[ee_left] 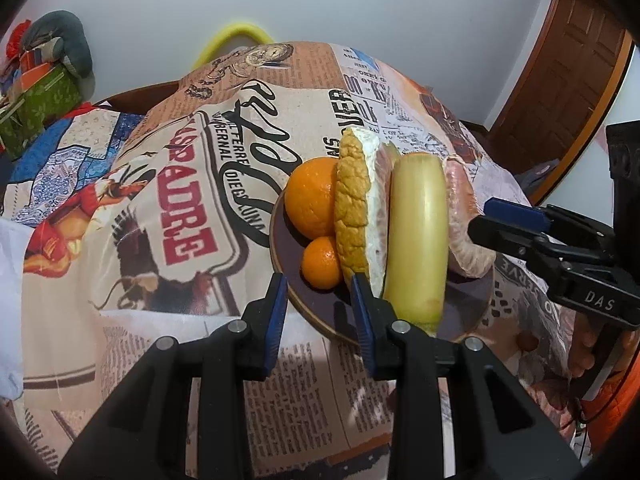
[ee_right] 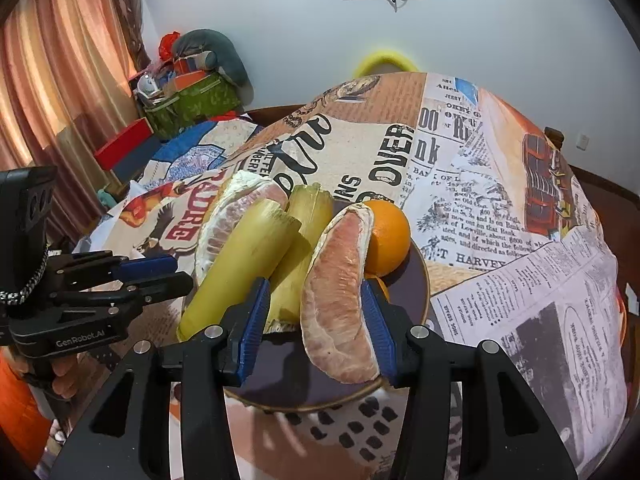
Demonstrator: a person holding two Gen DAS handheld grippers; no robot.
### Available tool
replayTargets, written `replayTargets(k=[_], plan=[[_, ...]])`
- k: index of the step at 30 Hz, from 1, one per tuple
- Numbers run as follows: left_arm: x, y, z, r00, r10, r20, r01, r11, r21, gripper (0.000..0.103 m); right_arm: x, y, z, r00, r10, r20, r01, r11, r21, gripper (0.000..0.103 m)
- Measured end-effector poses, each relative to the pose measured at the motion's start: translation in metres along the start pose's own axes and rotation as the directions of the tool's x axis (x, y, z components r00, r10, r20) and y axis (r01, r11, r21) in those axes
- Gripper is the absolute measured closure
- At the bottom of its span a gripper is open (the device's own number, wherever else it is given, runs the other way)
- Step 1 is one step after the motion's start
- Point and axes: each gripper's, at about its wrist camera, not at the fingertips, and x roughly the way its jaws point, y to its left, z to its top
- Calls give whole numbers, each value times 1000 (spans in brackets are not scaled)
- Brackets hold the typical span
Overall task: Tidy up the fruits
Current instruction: 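Lower the pomelo segment and tangerine onto the grey plate and open both tools, then grasp a red date with the right tool while the left tool grasps another date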
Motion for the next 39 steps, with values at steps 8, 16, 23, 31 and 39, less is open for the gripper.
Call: replayTargets(k=[8, 16, 23, 31, 39], plan=[[-43, -14, -5, 999, 5, 51, -6, 1000, 22, 71, -34, 2, -6, 999, -25, 30, 24, 1000, 7, 58], [-75, -36, -23, 997, 14, 79, -18, 998, 55, 55, -70, 5, -28, 998, -55, 39, 55, 998, 11, 58], [-76, -52, -46, 999, 19, 50, -23, 996, 91, 54, -80, 4, -58, 997, -74, -1, 74, 997, 16, 58], [-60, -59, -67, 1000, 12, -6, -11, 994, 107, 54, -68, 1, -89, 996, -76, -56, 79, 996, 47, 58], [-26, -60, -76, 997, 9, -73, -2, 995, 100, 54, -53, -7, -101, 992, -90, -89, 96, 993, 68, 58]])
